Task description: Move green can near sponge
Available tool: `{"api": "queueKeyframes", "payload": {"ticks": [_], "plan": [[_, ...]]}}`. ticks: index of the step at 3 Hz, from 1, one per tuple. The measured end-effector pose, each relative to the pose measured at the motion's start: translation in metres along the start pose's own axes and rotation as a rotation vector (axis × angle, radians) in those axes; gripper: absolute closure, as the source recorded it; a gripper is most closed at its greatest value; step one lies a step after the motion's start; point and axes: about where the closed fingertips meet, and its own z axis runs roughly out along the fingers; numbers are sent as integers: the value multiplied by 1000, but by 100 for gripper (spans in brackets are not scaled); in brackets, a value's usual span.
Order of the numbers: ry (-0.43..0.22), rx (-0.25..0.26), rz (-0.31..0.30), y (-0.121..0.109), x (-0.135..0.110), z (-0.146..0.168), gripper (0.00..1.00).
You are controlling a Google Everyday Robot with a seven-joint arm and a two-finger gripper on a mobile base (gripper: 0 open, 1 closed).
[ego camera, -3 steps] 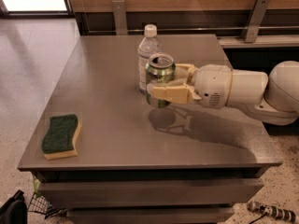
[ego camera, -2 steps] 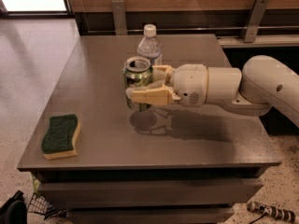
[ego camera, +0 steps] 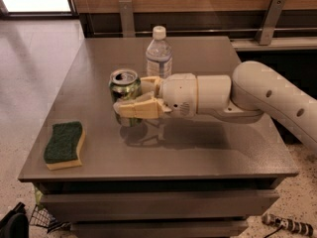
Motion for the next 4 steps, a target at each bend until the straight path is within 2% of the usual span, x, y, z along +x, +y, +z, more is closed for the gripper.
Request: {"api": "queueKeyframes", "payload": {"ticks": [2, 4], "plan": [[7, 33, 28, 42, 21, 32, 100], [-18, 46, 12, 61, 39, 38, 100]]}}
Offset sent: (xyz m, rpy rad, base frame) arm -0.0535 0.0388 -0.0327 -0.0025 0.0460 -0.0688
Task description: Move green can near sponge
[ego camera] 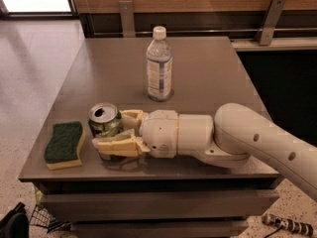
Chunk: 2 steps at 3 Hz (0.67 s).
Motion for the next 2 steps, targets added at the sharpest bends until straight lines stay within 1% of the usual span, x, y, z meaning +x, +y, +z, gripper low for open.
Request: {"api": "queueKeyframes", "payload": {"ticks": [1, 2], "plan": [[0, -3, -3, 2, 0, 1, 85], [1, -8, -5, 3, -1, 4, 54]]}}
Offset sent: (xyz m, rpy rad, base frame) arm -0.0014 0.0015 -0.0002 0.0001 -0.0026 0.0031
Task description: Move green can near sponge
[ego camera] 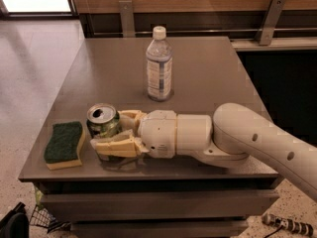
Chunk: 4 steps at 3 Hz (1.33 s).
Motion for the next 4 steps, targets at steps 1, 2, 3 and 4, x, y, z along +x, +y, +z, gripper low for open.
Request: {"api": "queueKeyframes", "payload": {"ticks": [1, 2, 3, 4], "plan": [[1, -3, -1, 1, 0, 1, 31], [1, -7, -3, 2, -1, 3, 7], [2, -9, -4, 3, -1, 4, 0], [2, -9, -4, 3, -1, 4, 0]]}}
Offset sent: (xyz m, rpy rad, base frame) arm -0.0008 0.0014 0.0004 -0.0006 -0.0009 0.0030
